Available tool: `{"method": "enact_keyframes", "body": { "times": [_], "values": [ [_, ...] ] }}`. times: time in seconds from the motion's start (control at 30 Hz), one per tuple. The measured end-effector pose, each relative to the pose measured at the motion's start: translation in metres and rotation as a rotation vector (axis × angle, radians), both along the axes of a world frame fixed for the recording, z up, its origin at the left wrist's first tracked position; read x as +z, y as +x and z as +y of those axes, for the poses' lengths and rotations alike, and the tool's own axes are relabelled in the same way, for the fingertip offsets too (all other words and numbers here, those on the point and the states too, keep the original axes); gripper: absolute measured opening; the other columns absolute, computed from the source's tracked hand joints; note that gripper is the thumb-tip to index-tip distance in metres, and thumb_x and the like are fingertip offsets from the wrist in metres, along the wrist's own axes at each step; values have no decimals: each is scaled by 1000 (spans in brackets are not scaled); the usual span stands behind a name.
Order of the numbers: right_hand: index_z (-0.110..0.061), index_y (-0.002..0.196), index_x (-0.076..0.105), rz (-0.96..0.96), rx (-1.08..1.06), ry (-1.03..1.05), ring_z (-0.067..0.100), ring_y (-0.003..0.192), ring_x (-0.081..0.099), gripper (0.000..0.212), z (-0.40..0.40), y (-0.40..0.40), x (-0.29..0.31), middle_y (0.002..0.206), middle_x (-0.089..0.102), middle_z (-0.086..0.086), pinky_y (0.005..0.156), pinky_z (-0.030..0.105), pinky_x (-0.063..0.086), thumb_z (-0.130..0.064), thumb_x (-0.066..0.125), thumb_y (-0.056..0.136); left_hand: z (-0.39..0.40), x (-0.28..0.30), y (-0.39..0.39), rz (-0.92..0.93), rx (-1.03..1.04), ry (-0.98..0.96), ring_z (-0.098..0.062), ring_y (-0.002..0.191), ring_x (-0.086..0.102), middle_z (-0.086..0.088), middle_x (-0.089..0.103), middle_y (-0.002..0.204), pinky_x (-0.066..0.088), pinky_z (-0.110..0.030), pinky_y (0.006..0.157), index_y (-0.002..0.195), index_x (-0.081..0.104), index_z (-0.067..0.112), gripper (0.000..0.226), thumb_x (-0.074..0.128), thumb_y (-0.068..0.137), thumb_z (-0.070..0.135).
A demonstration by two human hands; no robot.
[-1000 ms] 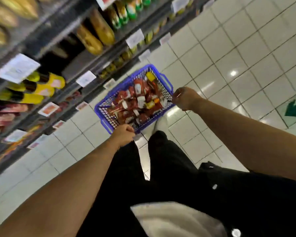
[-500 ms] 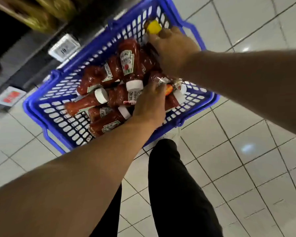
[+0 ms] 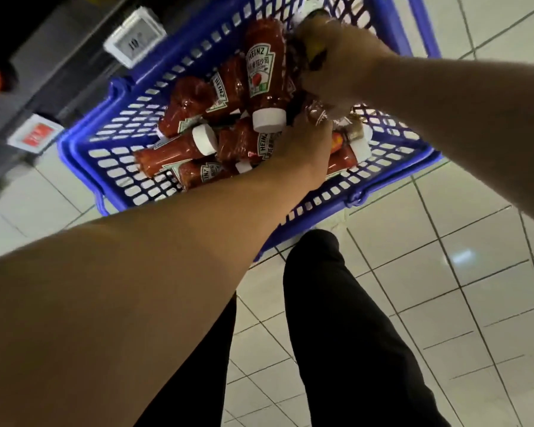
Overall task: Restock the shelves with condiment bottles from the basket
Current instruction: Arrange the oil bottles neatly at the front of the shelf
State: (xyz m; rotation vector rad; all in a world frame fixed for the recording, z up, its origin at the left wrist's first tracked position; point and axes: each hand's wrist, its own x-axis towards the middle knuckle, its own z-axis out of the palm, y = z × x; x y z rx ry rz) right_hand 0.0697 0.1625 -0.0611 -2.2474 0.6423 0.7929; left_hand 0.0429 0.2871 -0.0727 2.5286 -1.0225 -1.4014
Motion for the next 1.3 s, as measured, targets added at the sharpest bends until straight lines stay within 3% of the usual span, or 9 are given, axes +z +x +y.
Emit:
{"method": "enact_keyframes", "body": {
  "times": [0.13,0.23,0.3,0.4,0.53,0.8,0.97,1.13,1.3],
  "values": [
    [-29,121,62,-71,-711,607,10,68,69,31,-7,-47,73,99,67,-3,54,24,55,-19,69,92,18,49,2,158,73,16,-31,121,55,-13,55,134,45,-36,96,147,37,17,53,59,99,16],
    [-18,108,60,-214,-665,793,16,73,65,12,-11,-80,145,90,68,0,60,28,52,-26,56,100,47,110,11,367,301,-53,-17,102,55,0,61,117,38,-17,73,142,47,24,45,60,99,23],
    [-14,112,57,-166,-755,983,15,79,67,18,-5,-93,198,96,68,1,64,27,54,-29,54,102,67,164,22,457,477,-130,-7,95,57,12,62,105,39,-10,74,139,52,28,44,64,97,23],
    [-23,127,60,-149,-790,1030,30,111,66,57,-1,-111,275,125,65,12,91,47,55,-47,78,79,85,256,37,574,794,-195,-15,102,67,5,70,111,54,-32,90,124,59,33,32,64,92,29],
    [-3,134,60,-128,-846,1476,41,112,63,76,10,-115,378,123,63,25,111,52,38,-23,77,62,106,382,49,761,1183,-346,-24,68,71,-7,73,77,57,-40,65,103,59,15,20,46,95,28],
    [-29,125,69,-409,-311,1014,28,117,67,48,57,-69,566,122,73,0,96,37,56,-36,85,81,145,594,41,614,1179,-883,-26,60,64,-14,66,81,51,-35,57,110,62,17,28,72,84,17],
    [-36,96,75,-715,-161,763,0,86,68,22,109,-33,676,90,75,-18,84,19,51,-38,83,75,194,681,40,420,1074,-1109,-23,65,62,-8,66,82,50,-34,61,103,64,23,27,77,83,11],
    [-27,74,77,-862,-56,699,14,75,70,15,168,-14,744,77,75,-6,74,36,57,-13,76,70,260,753,51,313,1170,-1194,-22,67,64,-7,65,82,50,-27,51,106,64,27,34,70,77,10],
    [-29,97,79,-918,51,733,30,75,72,33,246,2,821,78,75,10,68,40,58,-25,71,65,341,815,68,84,1048,-1356,-18,80,67,4,71,85,58,-34,70,107,71,33,33,76,77,19]
  ]
}}
